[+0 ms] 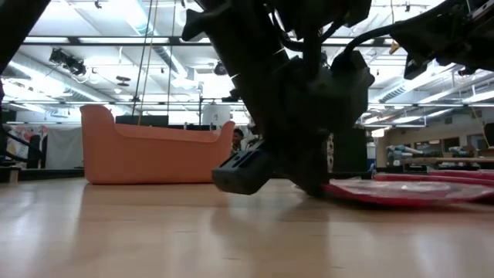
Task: Sort popcorn bags into baskets
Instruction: Put the popcorn bag into the orange bin
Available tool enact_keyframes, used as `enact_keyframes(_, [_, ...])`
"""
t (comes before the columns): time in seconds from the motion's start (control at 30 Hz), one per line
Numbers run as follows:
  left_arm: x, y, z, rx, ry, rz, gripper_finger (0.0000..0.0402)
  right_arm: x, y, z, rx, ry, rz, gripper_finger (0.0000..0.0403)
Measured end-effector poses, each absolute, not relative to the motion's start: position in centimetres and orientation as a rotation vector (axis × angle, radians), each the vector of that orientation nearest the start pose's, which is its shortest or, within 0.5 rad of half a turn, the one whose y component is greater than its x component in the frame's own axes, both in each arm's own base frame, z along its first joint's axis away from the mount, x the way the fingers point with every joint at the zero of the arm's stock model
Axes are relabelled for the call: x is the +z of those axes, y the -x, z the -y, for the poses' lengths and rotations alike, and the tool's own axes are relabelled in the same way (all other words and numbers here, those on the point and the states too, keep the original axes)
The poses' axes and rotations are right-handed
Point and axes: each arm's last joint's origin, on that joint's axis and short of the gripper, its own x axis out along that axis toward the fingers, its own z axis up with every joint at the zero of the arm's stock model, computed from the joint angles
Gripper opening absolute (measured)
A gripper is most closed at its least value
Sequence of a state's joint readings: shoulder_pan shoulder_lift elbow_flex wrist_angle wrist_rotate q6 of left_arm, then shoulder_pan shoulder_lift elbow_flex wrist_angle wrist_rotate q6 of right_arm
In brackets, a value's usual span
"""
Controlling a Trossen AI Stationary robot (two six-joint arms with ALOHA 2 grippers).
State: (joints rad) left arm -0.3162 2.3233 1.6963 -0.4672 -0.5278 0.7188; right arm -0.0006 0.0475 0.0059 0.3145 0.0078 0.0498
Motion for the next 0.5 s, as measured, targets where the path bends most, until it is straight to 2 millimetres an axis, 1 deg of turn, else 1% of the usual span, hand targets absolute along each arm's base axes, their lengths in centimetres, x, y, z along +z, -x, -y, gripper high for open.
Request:
enact_keyframes(0.07, [11.8,-45.8,13.4,-0.161,-1.066,-1.050,0.0028,19.2,-9.7,0.0,-0.002,-0.050,0.272,0.0066])
enact_keyframes(0.1, [11.8,-45.8,13.4,-0.147,-1.049,-1.050,0.0016,19.2,-9.7,0.0,-0.002,-0.050,0.272,0.0066])
enact_keyframes(0.17, [11.8,-45.7,13.4,-0.112,-1.052,-1.057,0.0010,19.2,-9.7,0.0,-0.002,-0.050,0.272,0.0066])
enact_keyframes(0.27, [12.3,-45.2,13.1,-0.067,-1.114,-1.103,0.0008,19.2,-9.7,0.0,-0.002,-0.050,0.273,0.0066])
enact_keyframes(0.33, [13.6,-44.8,12.9,-0.028,-1.124,-1.120,0.0005,19.2,-9.7,0.0,-0.001,-0.050,0.273,0.0066])
enact_keyframes(0.37, [14.5,-44.5,12.7,0.003,-1.115,-1.121,0.0005,19.2,-9.7,0.0,-0.002,-0.050,0.272,0.0066])
enact_keyframes(0.5, [18.1,-43.0,12.4,0.121,-1.022,-1.118,0.0004,19.2,-9.7,0.0,-0.001,-0.050,0.272,0.0066])
